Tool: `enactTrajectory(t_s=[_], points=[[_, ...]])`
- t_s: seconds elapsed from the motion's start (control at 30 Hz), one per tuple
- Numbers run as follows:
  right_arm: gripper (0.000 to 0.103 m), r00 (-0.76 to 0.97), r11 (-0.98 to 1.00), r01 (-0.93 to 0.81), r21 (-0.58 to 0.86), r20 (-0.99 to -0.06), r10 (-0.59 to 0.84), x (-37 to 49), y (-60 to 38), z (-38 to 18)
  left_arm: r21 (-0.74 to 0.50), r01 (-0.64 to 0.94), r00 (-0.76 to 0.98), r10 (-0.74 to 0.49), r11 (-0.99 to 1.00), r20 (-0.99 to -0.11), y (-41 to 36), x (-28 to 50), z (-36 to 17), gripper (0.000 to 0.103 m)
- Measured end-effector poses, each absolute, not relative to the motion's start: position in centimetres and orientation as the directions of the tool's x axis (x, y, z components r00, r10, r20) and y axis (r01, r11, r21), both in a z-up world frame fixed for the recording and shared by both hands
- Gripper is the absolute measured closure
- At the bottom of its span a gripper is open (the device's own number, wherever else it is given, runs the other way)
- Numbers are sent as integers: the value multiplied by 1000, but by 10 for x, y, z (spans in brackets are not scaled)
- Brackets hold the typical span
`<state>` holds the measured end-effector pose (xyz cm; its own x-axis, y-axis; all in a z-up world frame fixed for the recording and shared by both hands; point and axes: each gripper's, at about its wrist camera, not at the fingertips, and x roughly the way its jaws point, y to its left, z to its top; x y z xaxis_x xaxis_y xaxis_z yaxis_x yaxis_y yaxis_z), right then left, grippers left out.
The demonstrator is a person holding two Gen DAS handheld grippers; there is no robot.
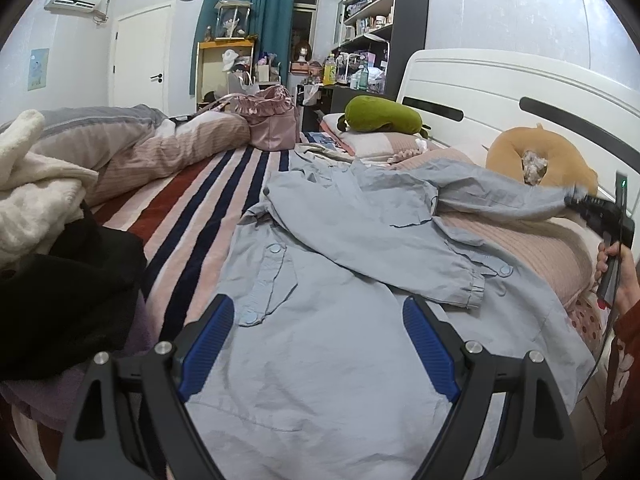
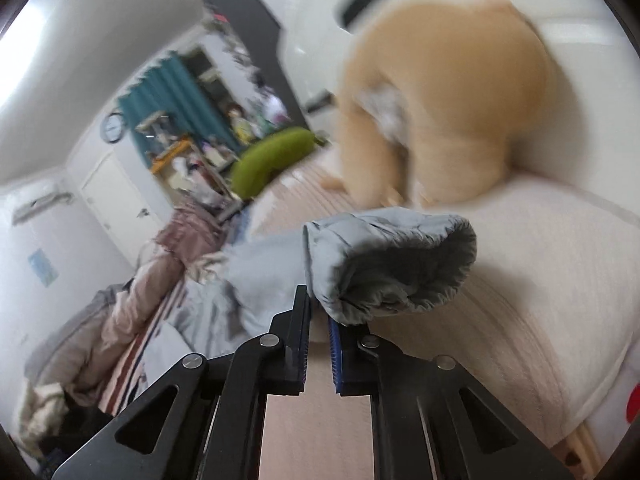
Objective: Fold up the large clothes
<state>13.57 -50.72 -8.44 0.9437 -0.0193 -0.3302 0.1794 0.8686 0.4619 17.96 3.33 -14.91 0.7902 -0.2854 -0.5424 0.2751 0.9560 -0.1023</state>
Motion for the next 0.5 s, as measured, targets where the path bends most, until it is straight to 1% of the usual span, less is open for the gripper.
enactTrajectory(t_s=[0.07,0.13,0.2,0.23,0.27,0.33,0.4,0.5], points=[[100,962,900,78,429,-271,45,134,-480,-65,-105,274,793,-286,956,-538,37,179,-149,19],[100,963,926,-59,374,-222,151,135,-441,-45,-113,276,794,-293,954,-533,41,178,-149,19],[100,945,941,-192,280,-207,254,138,-388,-29,-119,278,796,-298,953,-527,45,176,-150,19],[100,935,944,-233,232,-213,283,138,-365,-26,-121,278,797,-299,953,-525,46,175,-149,19],[100,921,945,-283,161,-229,315,139,-332,-24,-123,277,799,-299,953,-522,48,175,-149,19],[100,882,923,-372,97,-273,384,142,-285,-31,-126,274,803,-299,953,-515,52,173,-148,19],[101,811,879,-471,73,-356,464,151,-235,-50,-130,270,808,-298,954,-508,56,170,-148,19],[102,698,820,-567,81,-481,530,165,-180,-93,-142,264,811,-299,954,-503,63,168,-149,19]])
